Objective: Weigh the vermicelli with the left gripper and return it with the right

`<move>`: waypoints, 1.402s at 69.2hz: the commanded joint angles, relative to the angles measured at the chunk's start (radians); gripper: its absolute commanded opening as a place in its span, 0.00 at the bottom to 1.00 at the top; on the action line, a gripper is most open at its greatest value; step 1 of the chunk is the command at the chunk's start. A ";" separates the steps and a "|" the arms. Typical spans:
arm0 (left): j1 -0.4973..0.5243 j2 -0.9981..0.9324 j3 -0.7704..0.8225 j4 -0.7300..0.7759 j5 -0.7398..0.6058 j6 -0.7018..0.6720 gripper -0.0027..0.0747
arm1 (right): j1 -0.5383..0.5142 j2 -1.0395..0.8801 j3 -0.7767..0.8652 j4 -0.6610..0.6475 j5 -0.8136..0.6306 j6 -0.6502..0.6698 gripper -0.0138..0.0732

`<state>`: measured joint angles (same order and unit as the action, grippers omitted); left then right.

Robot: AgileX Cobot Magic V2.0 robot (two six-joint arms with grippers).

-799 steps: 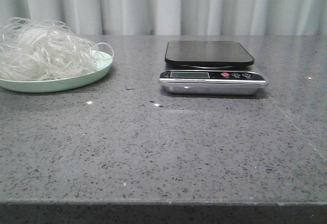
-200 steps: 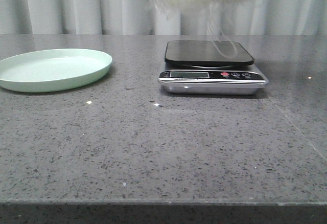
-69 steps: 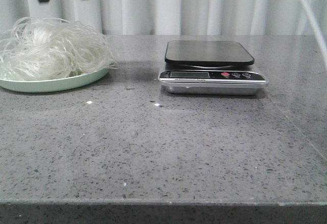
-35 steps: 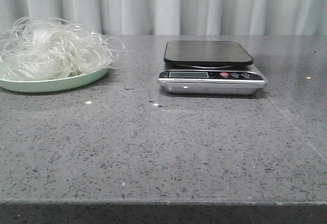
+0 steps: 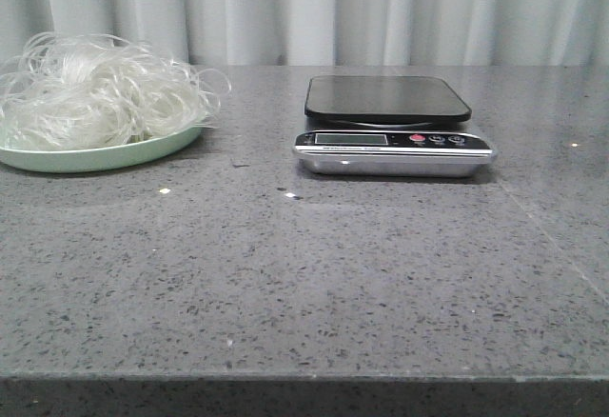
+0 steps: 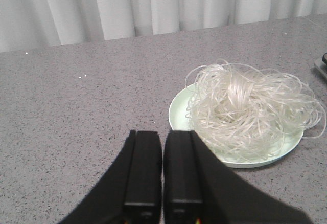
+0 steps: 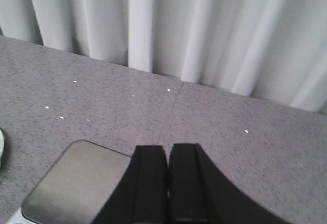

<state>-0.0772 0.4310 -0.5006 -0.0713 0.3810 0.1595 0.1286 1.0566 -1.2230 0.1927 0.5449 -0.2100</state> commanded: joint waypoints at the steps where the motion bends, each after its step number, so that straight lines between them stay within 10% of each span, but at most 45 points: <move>1: 0.002 0.003 -0.026 -0.005 -0.073 -0.010 0.21 | -0.019 -0.142 0.159 0.005 -0.211 -0.007 0.33; 33: 0.002 0.003 -0.026 -0.005 -0.073 -0.010 0.21 | -0.022 -0.605 0.807 0.006 -0.512 -0.007 0.33; 97: 0.002 0.003 -0.026 -0.005 -0.073 -0.010 0.21 | -0.022 -0.712 0.869 0.006 -0.526 -0.007 0.33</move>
<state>-0.0772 0.4310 -0.5006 -0.0713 0.3826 0.1595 0.1118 0.3391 -0.3288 0.1942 0.1026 -0.2100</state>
